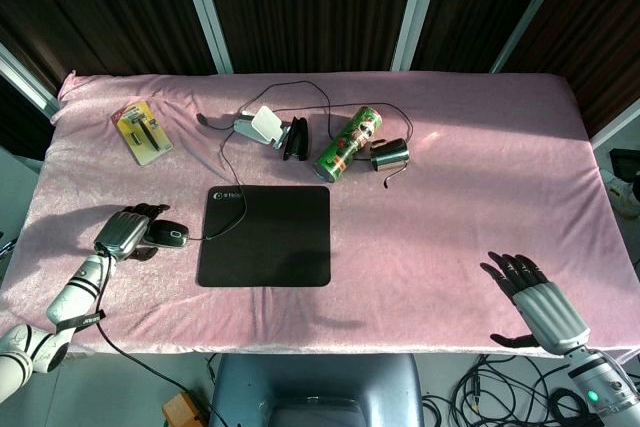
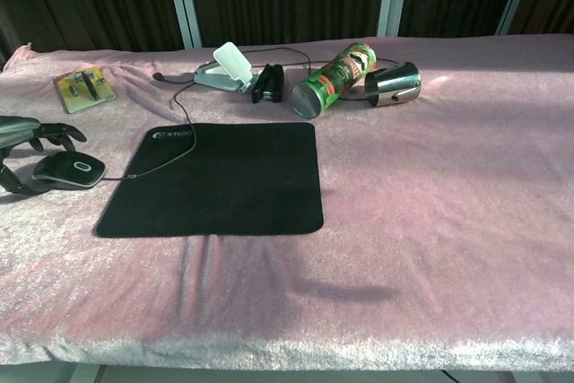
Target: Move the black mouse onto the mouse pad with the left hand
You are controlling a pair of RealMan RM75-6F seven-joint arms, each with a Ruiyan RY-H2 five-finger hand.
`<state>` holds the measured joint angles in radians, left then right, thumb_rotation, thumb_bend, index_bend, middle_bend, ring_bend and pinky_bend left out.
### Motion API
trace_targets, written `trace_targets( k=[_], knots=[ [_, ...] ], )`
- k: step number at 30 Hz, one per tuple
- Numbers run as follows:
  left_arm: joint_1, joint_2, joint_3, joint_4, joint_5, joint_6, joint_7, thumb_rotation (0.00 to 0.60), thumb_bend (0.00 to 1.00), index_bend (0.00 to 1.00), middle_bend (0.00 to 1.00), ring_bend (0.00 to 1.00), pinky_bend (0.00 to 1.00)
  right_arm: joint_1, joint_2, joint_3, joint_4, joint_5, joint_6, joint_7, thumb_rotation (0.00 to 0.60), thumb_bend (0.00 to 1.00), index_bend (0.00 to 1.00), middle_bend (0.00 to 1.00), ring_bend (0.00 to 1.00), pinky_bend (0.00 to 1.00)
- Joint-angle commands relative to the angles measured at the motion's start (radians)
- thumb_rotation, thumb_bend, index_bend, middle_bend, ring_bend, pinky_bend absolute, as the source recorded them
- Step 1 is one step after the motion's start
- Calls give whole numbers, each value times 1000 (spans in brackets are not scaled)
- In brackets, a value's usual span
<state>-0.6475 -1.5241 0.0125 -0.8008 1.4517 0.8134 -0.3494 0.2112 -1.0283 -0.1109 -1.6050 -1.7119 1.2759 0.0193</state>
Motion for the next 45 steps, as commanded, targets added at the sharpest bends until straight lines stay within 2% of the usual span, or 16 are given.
trace_targets(
  k=[1, 5, 10, 12, 16, 22, 25, 30, 35, 39, 45],
  knots=[
    [4, -33, -5, 45, -5, -1, 9, 600, 291, 220, 306, 241, 316, 0, 1, -1, 0, 0, 0, 0, 600, 95, 0, 47, 40, 192],
    [7, -60, -10, 84, -8, 2, 4, 600, 292, 268, 390, 314, 399, 0, 1, -1, 0, 0, 2, 2, 600, 99, 0, 48, 40, 192],
    [18, -87, -16, 116, 6, 64, 24, 600, 310, 431, 593, 481, 604, 0, 2, -2, 1, 0, 3, 3, 600, 94, 0, 47, 40, 192],
    [23, -93, -17, 113, 19, 103, 32, 600, 314, 486, 652, 531, 655, 1, 2, -2, 1, -1, 2, 4, 600, 95, 0, 47, 40, 192],
    [26, -88, -17, 73, 40, 157, 50, 600, 318, 546, 708, 576, 698, 2, 2, -3, 1, -1, 1, 3, 600, 97, 0, 48, 40, 192],
    [21, -60, -31, -65, 55, 213, 89, 600, 321, 588, 749, 608, 724, 2, 6, -6, 2, -7, 6, 12, 600, 98, 0, 47, 41, 192],
    [9, -45, -47, -169, 58, 228, 115, 600, 322, 594, 753, 610, 727, 2, 8, -6, 4, -9, 10, 19, 600, 96, 0, 48, 41, 192],
    [-24, -53, -83, -321, 49, 230, 243, 600, 321, 594, 754, 611, 727, 4, 12, -9, 9, -17, 10, 30, 600, 98, 0, 47, 41, 192],
    [-56, -100, -126, -430, -12, 196, 420, 600, 322, 594, 753, 611, 727, 10, 22, -17, 11, -28, 5, 44, 600, 98, 0, 48, 41, 192],
    [-73, -174, -151, -425, -72, 179, 538, 600, 322, 594, 753, 610, 726, 10, 25, -19, 13, -30, 8, 54, 600, 95, 0, 48, 41, 192],
    [-87, -306, -165, -282, -145, 166, 678, 600, 323, 592, 752, 611, 726, 14, 33, -26, 16, -40, 5, 73, 600, 94, 2, 48, 41, 192]
  ],
)
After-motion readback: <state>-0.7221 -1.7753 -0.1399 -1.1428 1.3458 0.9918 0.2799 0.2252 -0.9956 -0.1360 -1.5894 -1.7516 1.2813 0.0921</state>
